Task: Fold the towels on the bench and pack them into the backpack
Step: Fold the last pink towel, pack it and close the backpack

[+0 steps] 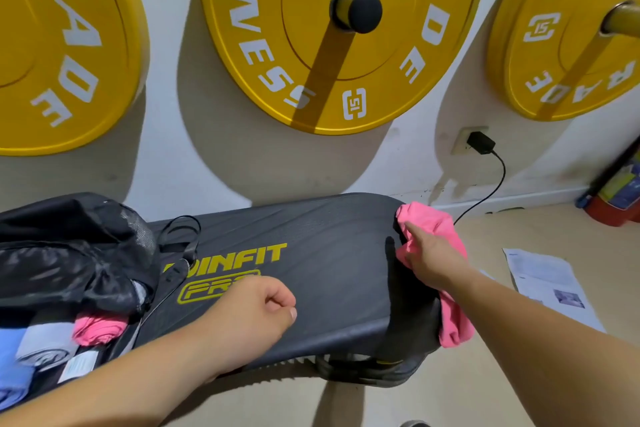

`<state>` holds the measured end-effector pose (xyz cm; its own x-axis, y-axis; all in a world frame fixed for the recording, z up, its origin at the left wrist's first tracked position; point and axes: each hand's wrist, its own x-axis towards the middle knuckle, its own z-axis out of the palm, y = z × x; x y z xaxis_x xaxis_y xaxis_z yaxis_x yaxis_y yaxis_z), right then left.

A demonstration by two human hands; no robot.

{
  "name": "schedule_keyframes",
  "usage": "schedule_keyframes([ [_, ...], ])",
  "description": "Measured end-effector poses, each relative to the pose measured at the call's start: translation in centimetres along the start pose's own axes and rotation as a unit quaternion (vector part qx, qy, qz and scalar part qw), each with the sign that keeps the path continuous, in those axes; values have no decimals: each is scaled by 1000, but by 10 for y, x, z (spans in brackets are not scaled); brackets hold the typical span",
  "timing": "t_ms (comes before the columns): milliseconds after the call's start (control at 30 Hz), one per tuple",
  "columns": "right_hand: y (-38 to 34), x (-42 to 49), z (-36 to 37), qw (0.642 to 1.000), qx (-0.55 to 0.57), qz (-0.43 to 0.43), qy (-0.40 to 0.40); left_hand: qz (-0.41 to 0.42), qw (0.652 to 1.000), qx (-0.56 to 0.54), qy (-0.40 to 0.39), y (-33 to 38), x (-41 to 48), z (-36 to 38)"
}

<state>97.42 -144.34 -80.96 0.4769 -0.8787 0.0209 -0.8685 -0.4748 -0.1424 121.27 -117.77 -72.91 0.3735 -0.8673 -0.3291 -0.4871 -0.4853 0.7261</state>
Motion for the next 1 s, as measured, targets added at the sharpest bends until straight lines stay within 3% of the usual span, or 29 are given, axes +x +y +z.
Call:
schedule_keyframes([
  [100, -1, 9, 12, 989, -65, 25, -130, 2, 1000, 4, -2, -5, 1, -4],
  [167, -2, 9, 15, 980, -110, 38, -161, 7, 1000, -3, -2, -7, 2, -6],
  [300, -23, 6, -8, 993, -76, 38, -88, 27, 999, 18, -2, -13, 6, -10],
  [500, -137, -10, -60, 990, 5, -143, -20, 82, 993, 74, 29, -13, -1, -26],
  [633, -212, -50, -112, 953, -27, -298, -44, 137, 987, 7, 85, -5, -18, -50],
  [733, -245, -84, -151, 923, 86, -365, -89, 176, 982, -32, 57, 3, -40, -74],
  [800, -258, -99, -173, 911, 150, -371, -101, 176, 983, -25, 39, 6, -55, -87],
  [867, -263, -107, -189, 923, 162, -342, -67, 185, 981, -35, 49, 5, -65, -98],
  [1000, -256, -119, -208, 945, 169, -279, 14, 209, 968, -25, 137, 1, -80, -118],
])
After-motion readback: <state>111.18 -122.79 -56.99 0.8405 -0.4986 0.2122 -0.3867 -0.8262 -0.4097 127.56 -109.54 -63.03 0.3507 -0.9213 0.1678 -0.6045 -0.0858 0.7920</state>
